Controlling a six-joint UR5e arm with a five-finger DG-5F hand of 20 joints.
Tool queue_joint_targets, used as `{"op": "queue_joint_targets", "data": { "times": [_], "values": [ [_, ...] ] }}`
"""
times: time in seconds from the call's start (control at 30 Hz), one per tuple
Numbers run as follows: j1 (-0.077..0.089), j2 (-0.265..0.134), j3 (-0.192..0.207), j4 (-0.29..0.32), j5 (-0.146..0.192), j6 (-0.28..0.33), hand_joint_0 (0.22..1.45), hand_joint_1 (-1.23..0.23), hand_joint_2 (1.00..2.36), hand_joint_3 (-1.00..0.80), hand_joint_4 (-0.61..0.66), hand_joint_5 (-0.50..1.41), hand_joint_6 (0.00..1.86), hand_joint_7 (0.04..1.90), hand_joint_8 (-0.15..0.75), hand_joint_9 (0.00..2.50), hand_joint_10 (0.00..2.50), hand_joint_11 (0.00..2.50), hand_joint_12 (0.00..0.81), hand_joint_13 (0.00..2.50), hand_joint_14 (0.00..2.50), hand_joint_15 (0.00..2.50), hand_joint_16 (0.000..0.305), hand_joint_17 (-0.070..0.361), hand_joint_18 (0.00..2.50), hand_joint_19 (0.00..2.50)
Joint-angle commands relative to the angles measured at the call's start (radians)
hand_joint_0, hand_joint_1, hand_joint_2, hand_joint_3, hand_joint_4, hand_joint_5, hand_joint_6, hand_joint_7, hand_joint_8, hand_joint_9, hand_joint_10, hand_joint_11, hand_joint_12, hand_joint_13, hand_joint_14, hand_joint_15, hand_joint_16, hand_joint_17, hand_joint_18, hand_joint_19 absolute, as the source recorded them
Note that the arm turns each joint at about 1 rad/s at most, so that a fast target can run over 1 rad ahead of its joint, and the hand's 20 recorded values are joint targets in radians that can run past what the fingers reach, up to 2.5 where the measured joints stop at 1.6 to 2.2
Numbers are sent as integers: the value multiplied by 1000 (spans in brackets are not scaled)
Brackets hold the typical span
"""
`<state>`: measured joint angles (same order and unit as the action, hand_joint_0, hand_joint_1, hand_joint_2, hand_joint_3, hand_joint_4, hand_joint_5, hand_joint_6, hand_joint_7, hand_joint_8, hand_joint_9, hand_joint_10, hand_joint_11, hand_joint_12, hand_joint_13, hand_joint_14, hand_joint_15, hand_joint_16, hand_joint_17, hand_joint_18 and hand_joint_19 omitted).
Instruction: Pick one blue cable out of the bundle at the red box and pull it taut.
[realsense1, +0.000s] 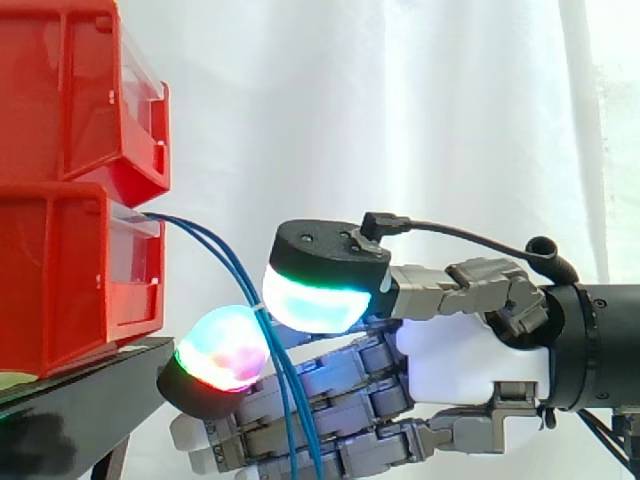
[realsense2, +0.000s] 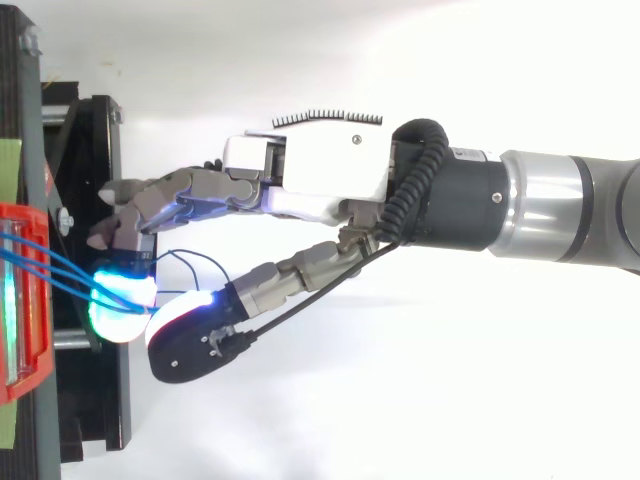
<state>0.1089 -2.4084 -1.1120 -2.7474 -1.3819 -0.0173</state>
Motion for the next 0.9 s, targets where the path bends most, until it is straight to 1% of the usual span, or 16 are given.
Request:
{"op": "queue_joint_targets", "data": {
  "times": [0.0, 0.23, 0.33, 0.4, 0.57, 0.67, 0.7, 0.8, 0.87],
  "values": [
    [0, 0, 1, 0, -2, 0, 631, -740, 1018, -231, 180, -217, 848, 816, 276, 337, 5, 212, 355, 111, 3, 112, 57, 129, 55, 7],
    [0, 2, 3, 0, -2, 0, 630, -734, 1019, -198, 179, -216, 859, 798, 278, 350, 5, 215, 353, 127, 4, 118, 56, 127, 79, 7],
    [0, 2, 3, 0, -2, 0, 633, -737, 1018, -211, 181, -216, 862, 791, 277, 352, 5, 224, 354, 132, 4, 114, 56, 127, 89, 10],
    [0, 0, 3, 0, -2, 0, 625, -779, 1014, -274, 171, -218, 867, 802, 278, 357, 5, 225, 354, 134, 3, 122, 56, 127, 95, 7],
    [0, 2, 3, 0, -2, 0, 635, -778, 1010, -361, 171, -218, 880, 803, 277, 362, 5, 235, 355, 145, 3, 121, 56, 127, 105, 13],
    [0, 2, 3, 0, 0, 0, 612, -759, 1006, -426, 171, -215, 881, 802, 281, 375, 5, 236, 357, 165, 4, 130, 56, 125, 124, 47],
    [0, 2, 3, 0, 0, 2, 593, -754, 1004, -449, 174, -207, 867, 824, 290, 408, 5, 204, 365, 212, 4, 123, 56, 127, 180, 24],
    [-3, 2, 3, -1, -2, 2, 578, -737, 1001, -486, 176, -204, 866, 830, 297, 418, 5, 208, 367, 222, 3, 126, 56, 126, 193, 47],
    [-3, 2, 4, -1, -2, 2, 577, -729, 1003, -460, 179, -201, 866, 835, 300, 430, 7, 207, 367, 229, 3, 125, 56, 126, 194, 42]
  ]
}}
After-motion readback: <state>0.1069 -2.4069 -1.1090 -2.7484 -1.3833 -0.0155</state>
